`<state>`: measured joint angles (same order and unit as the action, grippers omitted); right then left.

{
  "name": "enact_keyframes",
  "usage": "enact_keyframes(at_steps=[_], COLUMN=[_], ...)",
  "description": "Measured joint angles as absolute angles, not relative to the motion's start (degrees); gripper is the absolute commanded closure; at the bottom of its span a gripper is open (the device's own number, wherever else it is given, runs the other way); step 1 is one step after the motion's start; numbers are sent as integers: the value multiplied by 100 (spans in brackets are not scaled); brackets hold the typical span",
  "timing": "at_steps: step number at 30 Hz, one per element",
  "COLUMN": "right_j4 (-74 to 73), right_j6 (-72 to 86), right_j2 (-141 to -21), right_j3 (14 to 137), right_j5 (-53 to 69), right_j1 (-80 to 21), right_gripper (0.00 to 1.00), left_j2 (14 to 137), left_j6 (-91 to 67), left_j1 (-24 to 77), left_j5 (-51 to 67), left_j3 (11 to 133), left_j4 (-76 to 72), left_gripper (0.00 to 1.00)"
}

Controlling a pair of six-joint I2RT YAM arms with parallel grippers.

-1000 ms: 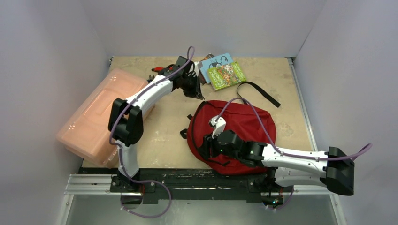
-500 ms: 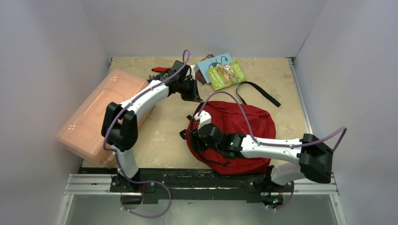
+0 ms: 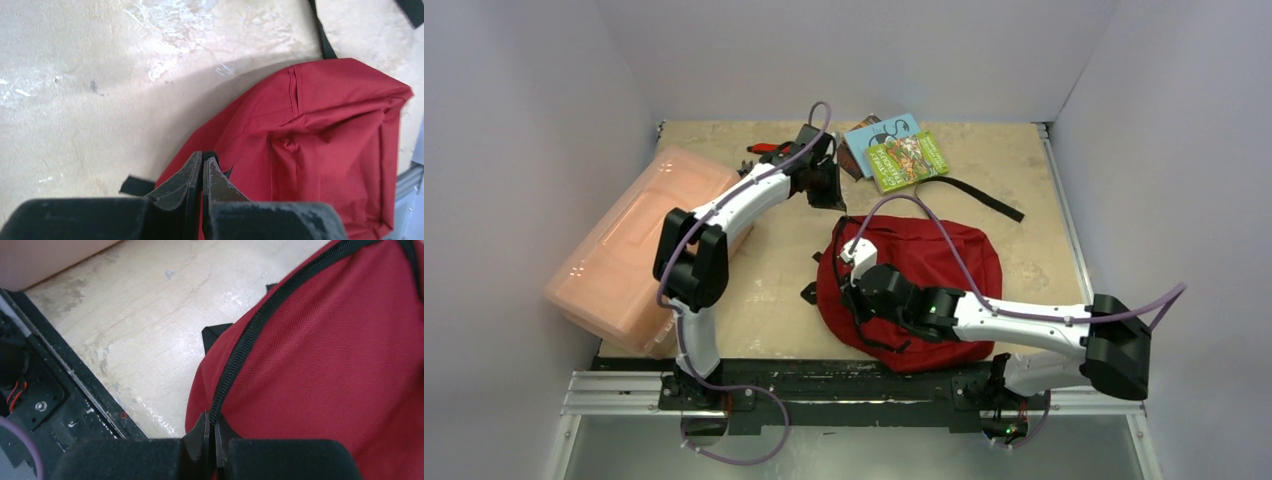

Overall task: Pack the student bag
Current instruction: Unzip the student bag at the center of the board.

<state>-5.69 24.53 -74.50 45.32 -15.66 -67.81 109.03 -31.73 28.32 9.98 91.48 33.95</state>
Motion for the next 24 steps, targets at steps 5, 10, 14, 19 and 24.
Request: enact_keyframes(at_steps=[5,10,14,19,24], right_j4=[47,694,958,965,617], right_j6=[1931,1769,1922,2421,2781], right_j2=[-6921,-6794,-6598,-6377,-6359], right_j3=[3968,3267,2976,2950,3079], right_j5=[-1223,-819,-755,-762,-812], right_j1=[-6726,-6637,-6589,-6652,-6672], right_gripper=[100,100,100,100,100], left_j2=[11734,12202,12276,11867,10022], left_j6=[-3190,-3188,-3192,-3341,-3492], left_j1=[2816,2818,2810,2689,2429], left_j5=[1096,1531,1741,1835,1841], left_j3=[9741,9795,9804,9579,8353], left_j4=[3640,3629,3634,3273,3033], left_gripper=[100,100,86,18,3])
